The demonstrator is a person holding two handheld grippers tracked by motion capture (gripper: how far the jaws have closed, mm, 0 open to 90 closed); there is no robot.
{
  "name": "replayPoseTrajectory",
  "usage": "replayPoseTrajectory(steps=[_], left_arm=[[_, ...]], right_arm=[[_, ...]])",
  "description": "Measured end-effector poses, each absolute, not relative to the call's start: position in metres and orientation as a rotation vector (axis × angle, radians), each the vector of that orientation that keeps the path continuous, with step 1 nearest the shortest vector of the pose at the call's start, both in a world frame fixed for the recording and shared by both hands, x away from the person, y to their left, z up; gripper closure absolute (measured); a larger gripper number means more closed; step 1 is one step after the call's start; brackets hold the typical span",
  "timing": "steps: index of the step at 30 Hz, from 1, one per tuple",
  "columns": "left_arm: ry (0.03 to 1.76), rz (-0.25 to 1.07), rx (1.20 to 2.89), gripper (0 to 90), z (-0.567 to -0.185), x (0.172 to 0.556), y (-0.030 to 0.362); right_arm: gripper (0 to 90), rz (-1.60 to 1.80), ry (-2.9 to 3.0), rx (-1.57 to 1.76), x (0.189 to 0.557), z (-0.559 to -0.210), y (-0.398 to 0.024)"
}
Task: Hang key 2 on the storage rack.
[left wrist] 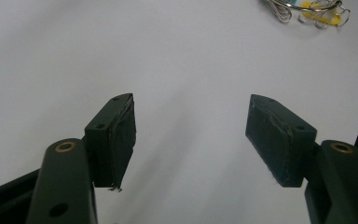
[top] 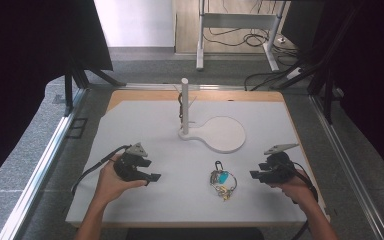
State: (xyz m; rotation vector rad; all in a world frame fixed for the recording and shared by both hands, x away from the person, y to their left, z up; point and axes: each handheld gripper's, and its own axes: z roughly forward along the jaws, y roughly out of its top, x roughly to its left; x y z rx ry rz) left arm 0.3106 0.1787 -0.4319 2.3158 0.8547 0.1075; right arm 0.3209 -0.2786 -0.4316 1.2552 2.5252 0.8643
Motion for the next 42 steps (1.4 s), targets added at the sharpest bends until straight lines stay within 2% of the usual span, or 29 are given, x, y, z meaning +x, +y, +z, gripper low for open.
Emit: replayPoseTrajectory(steps=[7,13,27,34,42], left_arm=[[0.885,0.119,2.301,34.4,-0.431,0.309,0.187],[0.878,0.115,2.295,34.5,-0.43,0.305,0.188],[0.86,0.105,2.326,34.6,-0.435,0.304,0.184],[0.859,0.098,2.333,34.5,-0.437,0.303,0.182],[0.858,0.102,2.337,34.5,-0.436,0.303,0.183]], right_arm=[[53.5,0.758,2.662,1.223,0.337,-0.414,-0.254],[55.9,0.633,2.762,1.187,0.346,-0.413,-0.232],[62.4,0.405,2.907,1.151,0.372,-0.434,-0.198],[65.0,0.304,2.951,1.141,0.375,-0.442,-0.185],[66.5,0.386,2.986,1.077,0.365,-0.433,-0.171]])
